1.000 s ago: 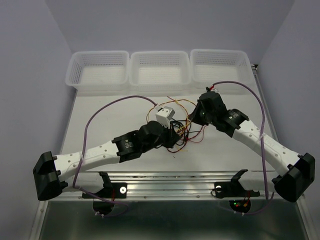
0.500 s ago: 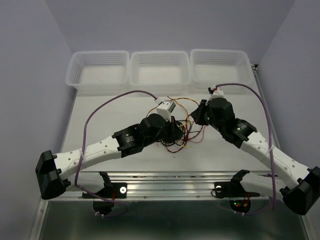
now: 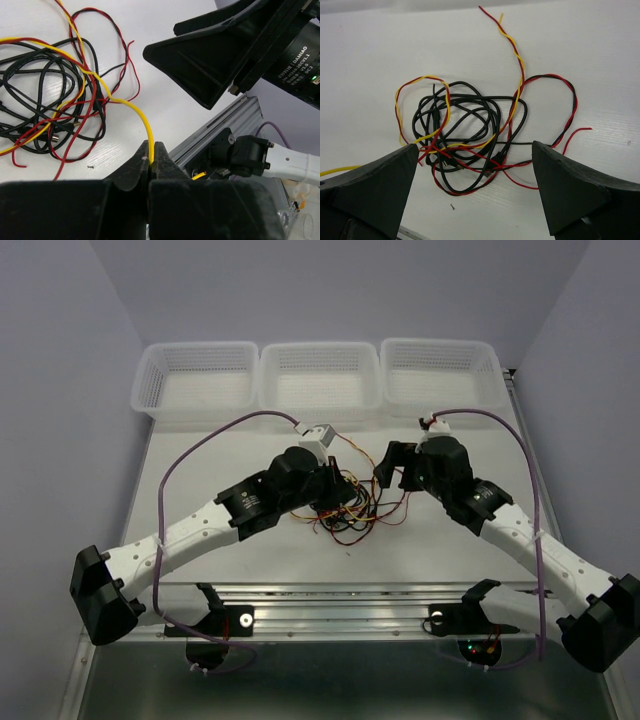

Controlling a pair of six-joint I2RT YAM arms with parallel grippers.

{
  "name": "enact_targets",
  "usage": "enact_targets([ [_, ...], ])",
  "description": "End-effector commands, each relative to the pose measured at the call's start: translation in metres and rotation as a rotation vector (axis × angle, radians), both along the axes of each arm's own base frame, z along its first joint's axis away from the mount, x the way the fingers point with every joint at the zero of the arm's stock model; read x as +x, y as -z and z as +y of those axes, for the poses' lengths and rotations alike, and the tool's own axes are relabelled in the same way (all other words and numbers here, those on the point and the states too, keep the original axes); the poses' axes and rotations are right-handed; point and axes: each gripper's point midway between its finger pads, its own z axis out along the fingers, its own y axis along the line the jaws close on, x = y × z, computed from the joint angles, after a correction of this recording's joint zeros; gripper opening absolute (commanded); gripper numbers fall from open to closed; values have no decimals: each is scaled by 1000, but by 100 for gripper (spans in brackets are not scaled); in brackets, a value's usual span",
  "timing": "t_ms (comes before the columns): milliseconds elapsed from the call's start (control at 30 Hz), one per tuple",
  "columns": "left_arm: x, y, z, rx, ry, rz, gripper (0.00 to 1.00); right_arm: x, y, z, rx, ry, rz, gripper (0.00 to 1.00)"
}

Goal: Untangle the cables

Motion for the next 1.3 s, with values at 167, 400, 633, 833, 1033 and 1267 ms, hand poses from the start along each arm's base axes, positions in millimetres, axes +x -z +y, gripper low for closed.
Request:
enact_targets([
  [167, 0, -34, -3, -70, 14, -17, 0, -24, -14, 8, 74, -102, -21, 100],
  [400, 6, -63, -5, -125, -18, -26, 0, -73, 22, 26, 226, -248, 103, 100],
  [633, 5, -73, -8, -145, -3, -31, 0, -77, 5, 53, 323, -418, 1, 100],
  [833, 1, -73, -9, -159, 11, -27, 0, -66, -7, 65, 378, -442, -77, 100],
  [1033, -1, -81, -11, -181, 31, -34, 0, -36, 3, 71, 328, -396, -107, 100],
  [1267, -4, -83, -11, -195, 38, -36, 0, -13, 9, 96, 372, -436, -109, 99],
])
